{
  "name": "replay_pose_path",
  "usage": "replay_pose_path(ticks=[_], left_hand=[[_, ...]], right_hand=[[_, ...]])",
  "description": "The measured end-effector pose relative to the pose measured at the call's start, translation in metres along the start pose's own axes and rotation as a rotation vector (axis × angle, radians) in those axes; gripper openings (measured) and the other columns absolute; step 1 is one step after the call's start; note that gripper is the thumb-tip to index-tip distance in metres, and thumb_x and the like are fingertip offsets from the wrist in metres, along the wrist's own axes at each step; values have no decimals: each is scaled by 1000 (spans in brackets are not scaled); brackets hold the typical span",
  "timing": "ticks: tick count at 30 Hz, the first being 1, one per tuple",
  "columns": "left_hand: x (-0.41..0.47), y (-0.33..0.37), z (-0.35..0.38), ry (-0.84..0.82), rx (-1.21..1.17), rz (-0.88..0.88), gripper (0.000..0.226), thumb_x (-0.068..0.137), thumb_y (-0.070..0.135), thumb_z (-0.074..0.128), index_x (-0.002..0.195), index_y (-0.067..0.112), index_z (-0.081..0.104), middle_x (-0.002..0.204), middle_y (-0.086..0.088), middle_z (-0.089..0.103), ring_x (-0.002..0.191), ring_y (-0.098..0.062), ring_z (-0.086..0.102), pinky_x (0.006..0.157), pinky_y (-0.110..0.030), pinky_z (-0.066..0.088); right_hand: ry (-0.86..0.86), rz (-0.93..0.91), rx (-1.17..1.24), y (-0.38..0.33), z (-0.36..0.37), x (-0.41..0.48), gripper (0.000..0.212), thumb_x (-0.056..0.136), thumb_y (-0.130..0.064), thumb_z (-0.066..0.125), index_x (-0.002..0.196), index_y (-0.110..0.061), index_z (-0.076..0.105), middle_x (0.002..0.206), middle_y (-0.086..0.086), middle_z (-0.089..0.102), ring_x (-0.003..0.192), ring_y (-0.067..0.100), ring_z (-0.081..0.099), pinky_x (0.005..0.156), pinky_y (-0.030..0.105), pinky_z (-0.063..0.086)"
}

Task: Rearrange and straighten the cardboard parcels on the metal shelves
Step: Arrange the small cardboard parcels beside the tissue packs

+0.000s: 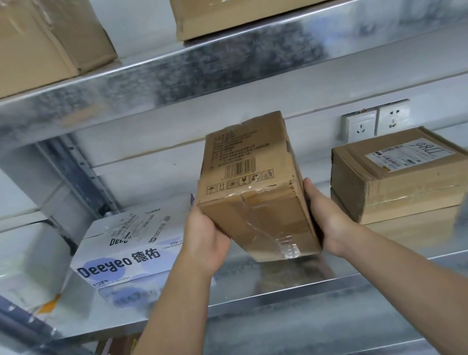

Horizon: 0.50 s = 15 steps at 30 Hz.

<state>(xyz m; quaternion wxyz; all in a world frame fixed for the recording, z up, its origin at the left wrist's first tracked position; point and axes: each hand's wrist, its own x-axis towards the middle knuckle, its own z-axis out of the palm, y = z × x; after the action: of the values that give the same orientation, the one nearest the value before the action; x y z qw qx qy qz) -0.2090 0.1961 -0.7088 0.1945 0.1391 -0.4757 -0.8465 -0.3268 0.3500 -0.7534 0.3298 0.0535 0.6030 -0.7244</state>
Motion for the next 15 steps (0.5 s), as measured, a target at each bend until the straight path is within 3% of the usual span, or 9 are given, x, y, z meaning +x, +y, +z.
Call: replay_pose_path(ticks=[3, 6, 9, 15], left_hand=[[-3, -2, 7, -9, 84, -35, 51, 111, 42, 31, 134, 12, 64, 130, -9, 69, 123, -26, 64, 106, -42, 48], [-4, -2, 9, -24, 129, -71, 57, 110, 50, 29, 138, 13, 62, 132, -9, 68, 125, -25, 63, 113, -46, 43], [-5, -2, 11, -5, 159, -73, 59, 108, 54, 30, 137, 16, 63, 131, -7, 69, 124, -24, 64, 115, -47, 41], [-8, -2, 8, -20, 167, -87, 58, 108, 56, 29, 135, 19, 65, 128, -4, 71, 122, -23, 65, 113, -46, 43]], right_hand=[[-27, 6, 34, 3, 6, -7, 70, 95, -78, 39, 117, -22, 75, 101, 12, 79, 93, 32, 76, 83, 43, 61], [-56, 8, 64, 7, 6, -9, 68, 96, -74, 44, 114, -17, 76, 97, 14, 79, 79, 31, 78, 75, 41, 60], [-52, -4, 83, 8, 7, -10, 64, 98, -70, 46, 110, -15, 77, 91, 15, 79, 72, 31, 77, 80, 45, 60], [-28, 14, 24, 8, 10, -12, 66, 97, -72, 46, 114, -17, 77, 98, 13, 79, 91, 33, 76, 90, 47, 59]])
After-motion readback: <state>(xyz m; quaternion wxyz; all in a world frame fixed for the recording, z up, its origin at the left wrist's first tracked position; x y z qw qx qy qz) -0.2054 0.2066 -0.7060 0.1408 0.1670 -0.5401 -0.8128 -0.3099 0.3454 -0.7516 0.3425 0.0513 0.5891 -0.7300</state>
